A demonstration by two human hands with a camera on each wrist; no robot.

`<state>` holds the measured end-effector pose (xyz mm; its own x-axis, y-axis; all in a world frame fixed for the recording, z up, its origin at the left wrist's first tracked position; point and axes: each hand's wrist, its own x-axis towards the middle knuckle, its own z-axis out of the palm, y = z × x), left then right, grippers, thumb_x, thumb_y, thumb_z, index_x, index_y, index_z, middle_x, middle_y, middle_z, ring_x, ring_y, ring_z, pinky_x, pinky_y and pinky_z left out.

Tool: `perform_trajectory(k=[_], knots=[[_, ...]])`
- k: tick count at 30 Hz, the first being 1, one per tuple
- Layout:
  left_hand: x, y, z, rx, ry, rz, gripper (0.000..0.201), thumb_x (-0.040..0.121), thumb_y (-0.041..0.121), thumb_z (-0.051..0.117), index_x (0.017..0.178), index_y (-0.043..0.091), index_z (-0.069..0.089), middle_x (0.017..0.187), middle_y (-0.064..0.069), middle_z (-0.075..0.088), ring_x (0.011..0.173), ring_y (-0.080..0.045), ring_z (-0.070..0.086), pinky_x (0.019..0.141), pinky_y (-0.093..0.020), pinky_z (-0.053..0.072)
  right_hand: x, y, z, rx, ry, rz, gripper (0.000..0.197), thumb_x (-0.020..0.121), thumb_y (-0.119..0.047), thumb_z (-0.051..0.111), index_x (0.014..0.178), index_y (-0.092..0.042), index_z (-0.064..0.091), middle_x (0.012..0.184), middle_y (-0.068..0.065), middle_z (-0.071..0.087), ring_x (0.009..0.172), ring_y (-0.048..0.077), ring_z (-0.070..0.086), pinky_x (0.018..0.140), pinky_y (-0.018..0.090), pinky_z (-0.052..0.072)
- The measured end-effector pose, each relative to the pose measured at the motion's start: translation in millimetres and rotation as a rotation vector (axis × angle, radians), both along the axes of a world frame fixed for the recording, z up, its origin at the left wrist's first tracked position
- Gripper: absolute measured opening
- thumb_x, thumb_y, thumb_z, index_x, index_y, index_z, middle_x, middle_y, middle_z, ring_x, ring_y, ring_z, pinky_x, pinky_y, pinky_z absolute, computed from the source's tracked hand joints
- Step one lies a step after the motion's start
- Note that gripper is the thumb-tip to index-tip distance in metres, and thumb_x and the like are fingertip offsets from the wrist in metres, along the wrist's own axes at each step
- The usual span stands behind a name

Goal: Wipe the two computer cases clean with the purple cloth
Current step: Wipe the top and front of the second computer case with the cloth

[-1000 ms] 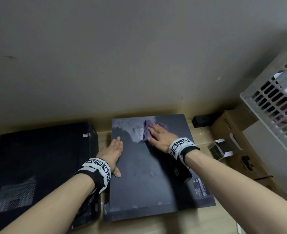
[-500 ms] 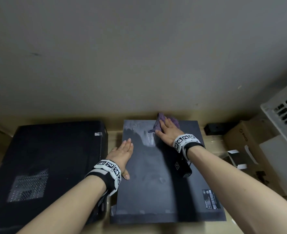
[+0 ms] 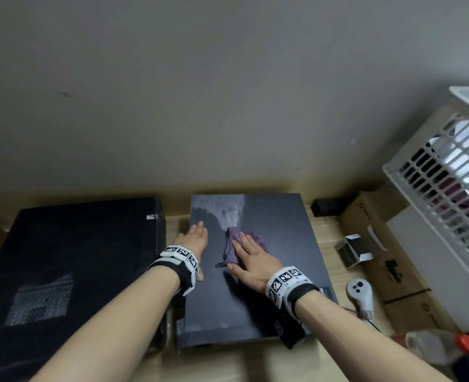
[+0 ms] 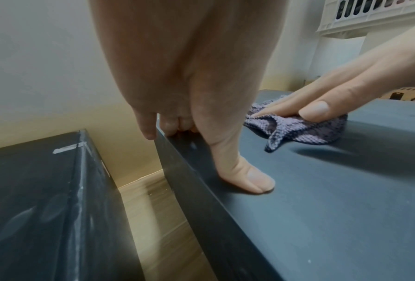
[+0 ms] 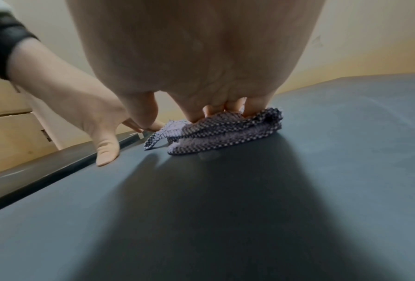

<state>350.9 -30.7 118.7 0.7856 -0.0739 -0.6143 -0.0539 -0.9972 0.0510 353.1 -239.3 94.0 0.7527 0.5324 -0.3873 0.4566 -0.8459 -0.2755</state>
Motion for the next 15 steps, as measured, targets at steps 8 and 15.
perform_trajectory(k=[8,15], knots=[[3.2,4.6,-6.2,-0.014,-0.03,-0.031,0.138,0.062,0.037,0.089,0.152,0.003,-0.011,0.16,-0.014,-0.019,0.149,-0.026,-0.01,0.121,-0.043,0.016,16.1,-1.0,-0.2,-0.002,0.053,-0.017,0.07,0.099,-0.061,0.025,0.158,-0.027,0.008,0.165,-0.005,-0.008,0.151,0.011,-0.006,0.124,0.037,0.007],[5.0,10.3,-13.7,-0.048,-0.033,-0.039,0.137,0.063,0.037,0.088,0.152,0.004,-0.012,0.159,-0.013,-0.022,0.149,-0.026,-0.012,0.121,-0.042,0.016,86.5,18.8,-1.1,-0.006,0.072,-0.079,0.07,0.101,-0.058,0.025,0.158,-0.023,0.005,0.165,0.0,-0.01,0.152,0.016,-0.008,0.123,0.034,-0.001]])
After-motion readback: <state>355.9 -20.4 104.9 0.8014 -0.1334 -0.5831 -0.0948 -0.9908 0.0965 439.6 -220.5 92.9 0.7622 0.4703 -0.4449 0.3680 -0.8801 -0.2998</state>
